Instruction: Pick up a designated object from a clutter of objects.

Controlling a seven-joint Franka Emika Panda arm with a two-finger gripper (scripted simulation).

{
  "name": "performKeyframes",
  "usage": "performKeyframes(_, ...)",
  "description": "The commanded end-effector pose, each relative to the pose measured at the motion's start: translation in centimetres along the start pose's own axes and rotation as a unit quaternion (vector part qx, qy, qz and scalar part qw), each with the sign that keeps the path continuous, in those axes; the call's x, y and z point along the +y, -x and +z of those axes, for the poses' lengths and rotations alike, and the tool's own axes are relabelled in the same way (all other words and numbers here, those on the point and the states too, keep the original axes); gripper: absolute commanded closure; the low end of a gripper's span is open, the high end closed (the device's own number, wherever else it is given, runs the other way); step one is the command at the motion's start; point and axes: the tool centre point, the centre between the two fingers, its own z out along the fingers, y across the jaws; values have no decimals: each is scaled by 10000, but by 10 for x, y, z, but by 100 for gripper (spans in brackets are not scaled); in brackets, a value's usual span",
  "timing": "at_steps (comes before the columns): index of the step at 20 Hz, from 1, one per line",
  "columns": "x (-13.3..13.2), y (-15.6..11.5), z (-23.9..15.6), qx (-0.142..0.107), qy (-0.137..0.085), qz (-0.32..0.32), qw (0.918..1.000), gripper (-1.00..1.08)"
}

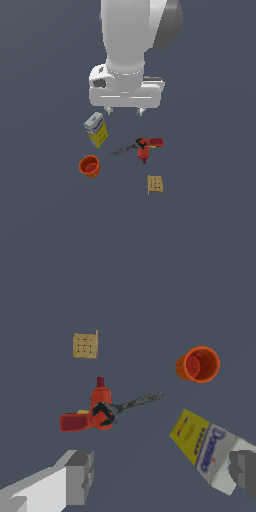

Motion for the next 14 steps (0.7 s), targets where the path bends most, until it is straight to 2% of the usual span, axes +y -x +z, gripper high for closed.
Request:
performKeyframes(1, -1, -1, 1, 1, 1, -3, 10000, -92)
performKeyframes(7, -7, -13, 9, 9, 9, 11, 10000, -92)
performKeyframes(14, -22, -43, 33, 32, 18, 41, 10000, -92)
